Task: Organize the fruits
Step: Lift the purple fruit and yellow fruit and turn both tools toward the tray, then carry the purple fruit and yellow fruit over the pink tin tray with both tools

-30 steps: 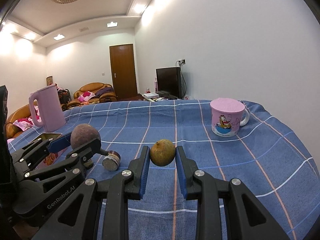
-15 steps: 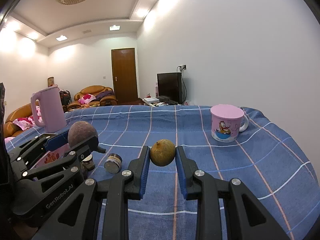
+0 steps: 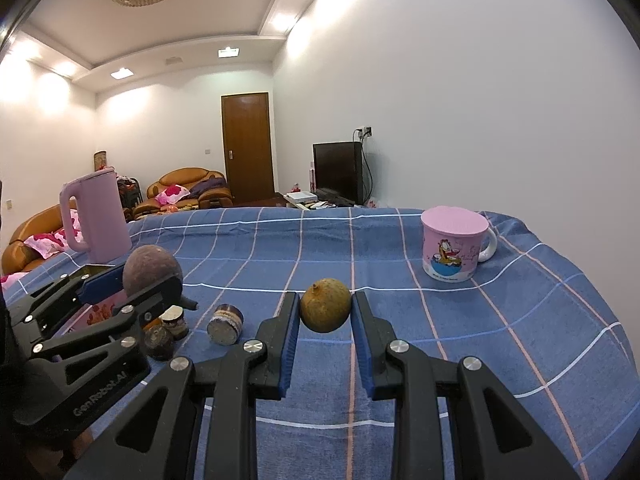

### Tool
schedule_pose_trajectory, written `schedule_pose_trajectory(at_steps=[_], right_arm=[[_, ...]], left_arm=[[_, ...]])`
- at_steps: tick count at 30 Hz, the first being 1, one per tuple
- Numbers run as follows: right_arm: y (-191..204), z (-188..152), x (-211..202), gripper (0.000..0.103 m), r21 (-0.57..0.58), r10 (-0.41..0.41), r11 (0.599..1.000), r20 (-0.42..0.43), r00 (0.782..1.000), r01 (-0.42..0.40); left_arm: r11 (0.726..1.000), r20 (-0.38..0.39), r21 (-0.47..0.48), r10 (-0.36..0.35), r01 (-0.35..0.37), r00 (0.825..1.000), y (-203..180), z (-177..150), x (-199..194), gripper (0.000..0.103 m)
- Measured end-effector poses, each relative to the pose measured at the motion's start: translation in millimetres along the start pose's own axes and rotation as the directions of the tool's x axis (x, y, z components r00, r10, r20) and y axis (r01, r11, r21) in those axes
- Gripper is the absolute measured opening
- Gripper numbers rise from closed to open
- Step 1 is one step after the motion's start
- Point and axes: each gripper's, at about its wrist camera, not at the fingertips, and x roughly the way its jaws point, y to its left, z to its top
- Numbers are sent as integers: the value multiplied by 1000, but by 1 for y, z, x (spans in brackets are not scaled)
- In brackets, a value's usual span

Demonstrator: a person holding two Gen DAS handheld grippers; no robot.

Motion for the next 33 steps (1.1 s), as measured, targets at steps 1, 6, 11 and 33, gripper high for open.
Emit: schedule_pose_trajectory(at_steps=[1, 6, 11, 33], right_arm=[[1, 0, 1, 28, 2, 4, 1000, -3, 1000, -4], [17, 2, 5, 28, -15, 31, 999, -15, 999, -31], [39, 5, 14, 28, -27, 80, 996, -25, 996, -80], [152, 17, 53, 28, -118, 286, 949, -60, 956, -292]], left_arm=[[1000, -3, 0, 6, -6, 1000, 3, -1, -1, 49], [1000, -21, -11, 15, -15, 1000, 20, -3, -4, 49], [999, -33, -31, 40, -41, 999, 45, -5, -8, 49], [966, -81, -104, 229, -237, 970, 151, -19, -32, 49]])
